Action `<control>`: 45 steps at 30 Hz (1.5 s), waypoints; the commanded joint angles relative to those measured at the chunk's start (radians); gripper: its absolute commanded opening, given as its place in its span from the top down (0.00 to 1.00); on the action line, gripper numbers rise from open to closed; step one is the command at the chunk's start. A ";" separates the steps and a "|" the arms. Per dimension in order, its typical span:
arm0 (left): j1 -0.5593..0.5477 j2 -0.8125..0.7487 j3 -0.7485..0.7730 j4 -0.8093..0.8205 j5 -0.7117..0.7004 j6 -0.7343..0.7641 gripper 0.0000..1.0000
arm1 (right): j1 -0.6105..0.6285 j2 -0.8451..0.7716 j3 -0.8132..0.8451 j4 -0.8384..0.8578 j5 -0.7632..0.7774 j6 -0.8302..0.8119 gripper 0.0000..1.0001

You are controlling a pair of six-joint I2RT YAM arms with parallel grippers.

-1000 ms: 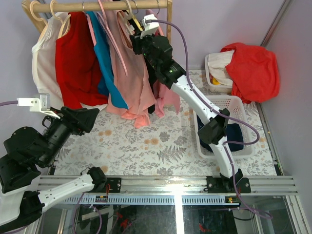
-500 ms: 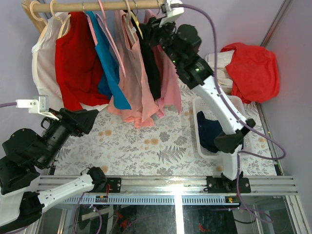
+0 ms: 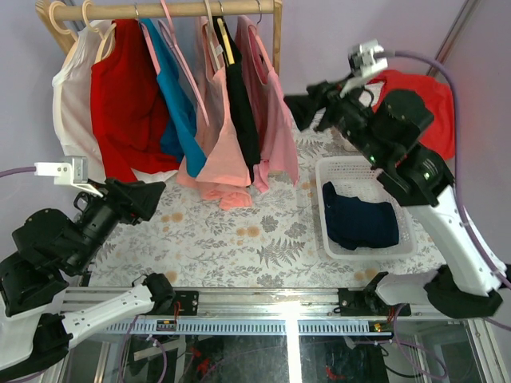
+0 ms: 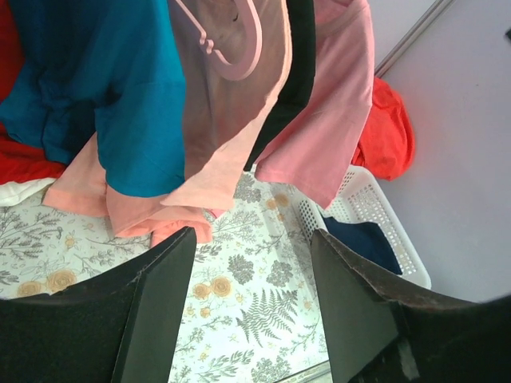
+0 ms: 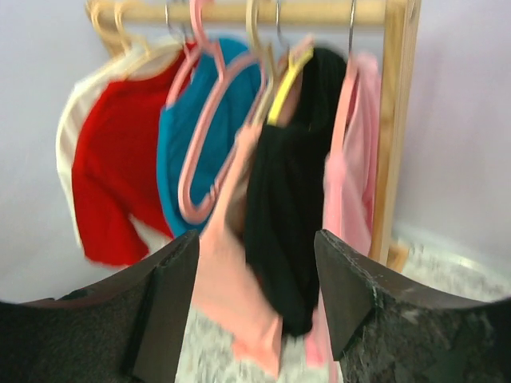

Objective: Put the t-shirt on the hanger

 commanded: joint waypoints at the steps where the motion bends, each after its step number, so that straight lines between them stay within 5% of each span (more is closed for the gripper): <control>1: 0.007 0.028 0.018 -0.030 0.005 0.009 0.40 | 0.008 -0.139 -0.237 -0.093 -0.050 0.080 0.32; 6: 0.007 0.026 -0.027 -0.018 0.027 -0.004 0.39 | 0.007 -0.286 -0.505 -0.131 -0.032 0.108 0.29; 15: 0.007 -0.013 -0.116 -0.024 0.071 -0.037 0.37 | 0.006 -0.371 -0.694 -0.176 -0.037 0.149 0.26; 21: 0.007 -0.068 -0.160 -0.061 0.067 -0.064 0.33 | 0.006 -0.363 -0.737 -0.188 -0.054 0.158 0.21; 30: 0.007 -0.148 -0.196 -0.090 0.042 -0.075 0.00 | 0.006 -0.319 -0.737 -0.193 -0.070 0.175 0.07; 45: 0.007 -0.142 -0.234 -0.068 0.049 -0.071 0.00 | 0.006 -0.369 -0.788 -0.203 -0.056 0.190 0.01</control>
